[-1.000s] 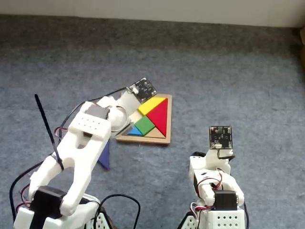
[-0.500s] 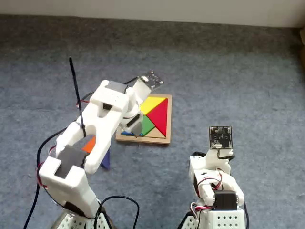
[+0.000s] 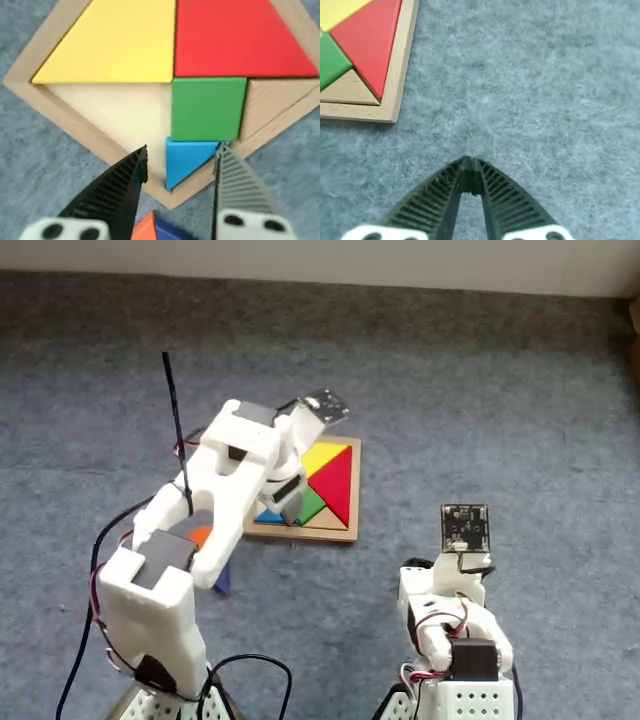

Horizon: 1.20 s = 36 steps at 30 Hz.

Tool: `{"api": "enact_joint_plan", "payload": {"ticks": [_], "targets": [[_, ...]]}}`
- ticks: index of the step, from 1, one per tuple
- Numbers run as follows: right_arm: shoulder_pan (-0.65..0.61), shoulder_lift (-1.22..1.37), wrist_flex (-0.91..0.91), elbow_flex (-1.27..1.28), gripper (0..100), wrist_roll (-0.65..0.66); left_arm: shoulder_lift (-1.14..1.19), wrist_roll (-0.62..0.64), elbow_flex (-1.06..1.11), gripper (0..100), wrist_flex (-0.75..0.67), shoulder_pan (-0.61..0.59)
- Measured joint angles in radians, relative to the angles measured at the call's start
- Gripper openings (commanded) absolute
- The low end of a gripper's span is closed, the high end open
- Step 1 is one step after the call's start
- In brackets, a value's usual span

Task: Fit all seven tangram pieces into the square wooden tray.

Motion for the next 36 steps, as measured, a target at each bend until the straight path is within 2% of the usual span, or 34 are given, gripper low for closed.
{"api": "enact_joint_plan", "payload": {"ticks": [7, 16, 22, 27, 36], "targets": [[0.020, 0.000, -0.003, 0.000, 1.8, 0.000, 0.029, 0.002, -0.028, 19, 0.068, 0.002], [0.020, 0.000, -0.003, 0.000, 1.8, 0.000, 0.160, 0.002, -0.204, 19, 0.222, 0.002], [0.020, 0.000, -0.003, 0.000, 1.8, 0.000, 0.187, 0.003, -0.236, 6, 0.264, 0.015], [0.020, 0.000, -0.003, 0.000, 1.8, 0.000, 0.207, -0.005, -0.235, 1, 0.301, 0.015], [0.020, 0.000, -0.003, 0.000, 1.8, 0.000, 0.152, -0.005, -0.230, 0, 0.381, 0.015]]}}
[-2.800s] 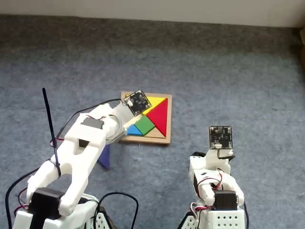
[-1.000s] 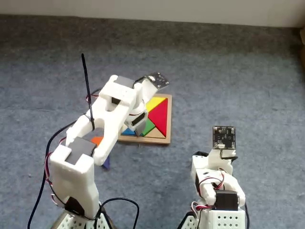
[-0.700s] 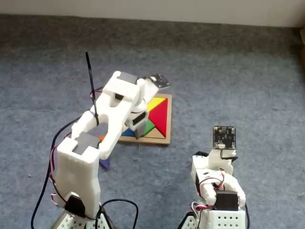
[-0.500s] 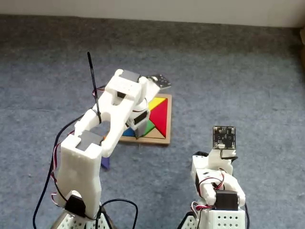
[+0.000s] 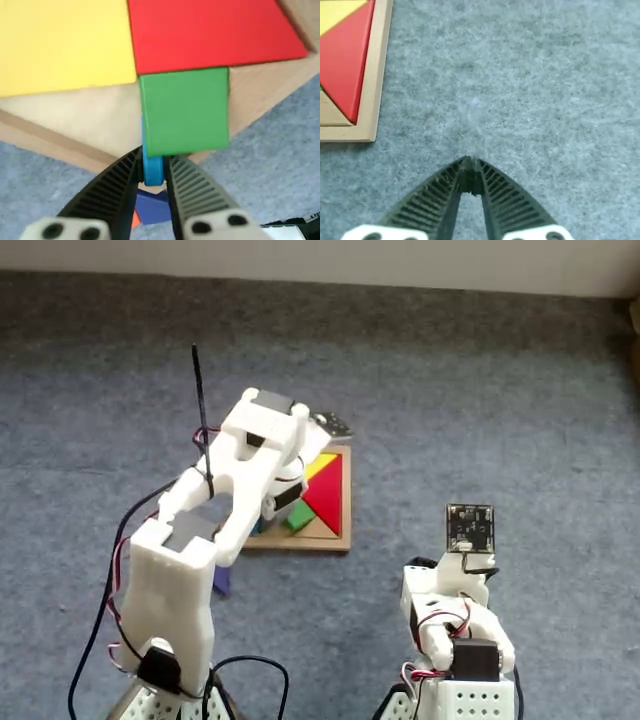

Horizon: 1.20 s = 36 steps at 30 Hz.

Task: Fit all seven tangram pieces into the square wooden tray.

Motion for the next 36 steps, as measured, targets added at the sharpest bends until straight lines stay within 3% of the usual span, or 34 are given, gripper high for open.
{"api": "enact_joint_plan", "payload": {"ticks": [9, 20, 36], "targets": [[0.000, 0.000, 0.000, 0.000, 1.8, 0.000, -0.189, 0.002, 0.000, 0, 0.078, -0.006], [0.000, 0.000, 0.000, 0.000, 1.8, 0.000, -0.201, 0.002, 0.000, 0, 0.084, -0.005], [0.000, 0.000, 0.000, 0.000, 1.8, 0.000, -0.203, -0.026, 0.186, 1, -0.269, -0.003]]}}
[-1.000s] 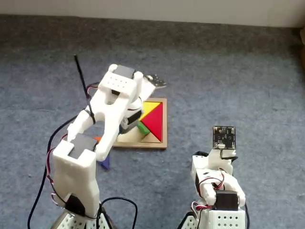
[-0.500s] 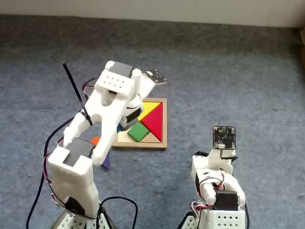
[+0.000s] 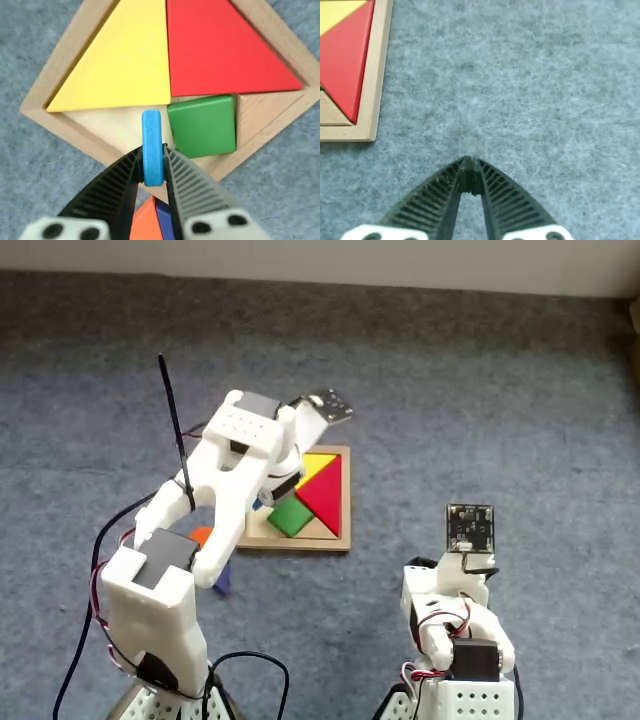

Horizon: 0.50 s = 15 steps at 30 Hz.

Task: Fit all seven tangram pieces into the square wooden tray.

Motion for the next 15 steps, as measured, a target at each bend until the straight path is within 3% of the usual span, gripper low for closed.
{"api": "enact_joint_plan", "payload": {"ticks": [3, 8, 15], "targets": [[0.000, 0.000, 0.000, 0.000, 1.8, 0.000, 0.000, -0.008, 0.000, 2, -0.003, 0.000], [0.000, 0.000, 0.000, 0.000, 1.8, 0.000, 0.000, -0.018, 0.000, 15, -0.005, 0.000], [0.000, 0.000, 0.000, 0.000, 1.8, 0.000, 0.000, 0.006, 0.000, 16, -0.005, -0.018]]}}
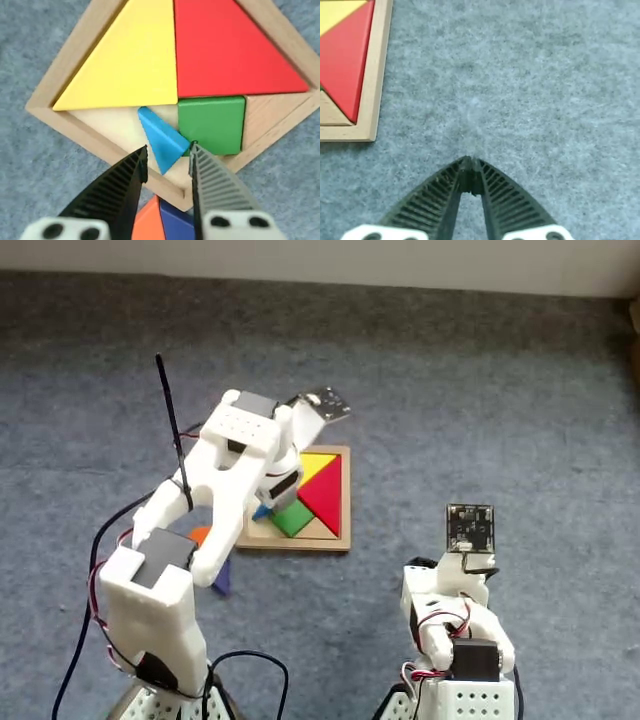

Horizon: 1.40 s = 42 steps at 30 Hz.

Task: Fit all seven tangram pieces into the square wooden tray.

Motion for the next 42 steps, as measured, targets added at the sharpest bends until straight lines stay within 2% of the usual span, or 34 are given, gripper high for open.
{"api": "enact_joint_plan", "payload": {"ticks": [17, 21, 25, 32, 38, 42], "targets": [[0.000, 0.000, 0.000, 0.000, 1.8, 0.000, 0.000, 0.054, 0.000, 16, 0.000, -0.026], [0.000, 0.000, 0.000, 0.000, 1.8, 0.000, 0.000, 0.066, 0.000, 16, -0.055, -0.023], [0.000, 0.000, 0.000, 0.000, 1.8, 0.000, 0.000, 0.135, 0.000, 16, -0.124, -0.023], [0.000, 0.000, 0.000, 0.000, 1.8, 0.000, -0.031, 0.150, 0.000, 16, -0.129, -0.023], [0.000, 0.000, 0.000, 0.000, 1.8, 0.000, -0.144, 0.044, 0.000, 16, -0.005, -0.054], [0.000, 0.000, 0.000, 0.000, 1.8, 0.000, -0.161, -0.026, 0.008, 16, 0.018, -0.078]]}}
